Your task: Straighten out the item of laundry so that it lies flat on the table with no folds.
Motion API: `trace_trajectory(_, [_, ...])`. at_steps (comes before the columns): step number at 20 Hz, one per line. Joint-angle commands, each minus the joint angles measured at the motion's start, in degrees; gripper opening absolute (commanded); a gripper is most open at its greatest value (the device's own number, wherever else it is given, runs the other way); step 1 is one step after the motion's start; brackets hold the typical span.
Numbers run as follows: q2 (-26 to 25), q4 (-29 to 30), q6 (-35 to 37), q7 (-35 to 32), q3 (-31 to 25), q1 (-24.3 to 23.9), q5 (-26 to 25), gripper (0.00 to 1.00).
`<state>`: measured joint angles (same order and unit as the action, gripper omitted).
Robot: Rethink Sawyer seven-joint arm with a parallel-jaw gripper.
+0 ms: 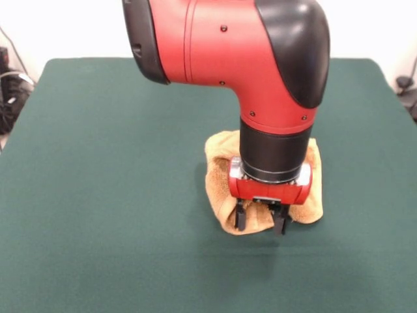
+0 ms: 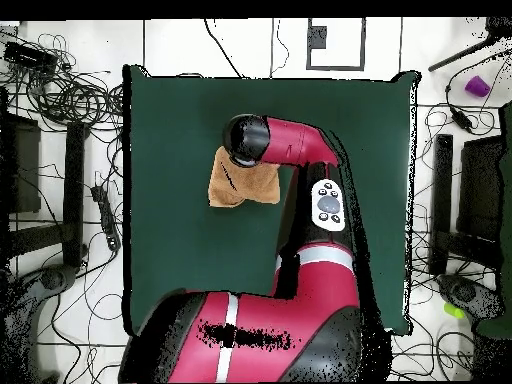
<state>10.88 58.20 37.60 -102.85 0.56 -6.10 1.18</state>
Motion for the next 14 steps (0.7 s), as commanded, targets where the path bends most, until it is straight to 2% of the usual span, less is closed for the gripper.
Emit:
trace_trajectory(1, [1.8, 3.5, -3.1, -6.0, -0.6, -0.1, -1.9, 1.00])
trace_trajectory(5, [1.3, 3.3, -2.7, -7.0, -0.6, 0.2, -1.7, 1.00])
trace_trajectory(14, [0.6, 6.3, -7.5, -10.2, -0.2, 1.6, -1.5, 1.00])
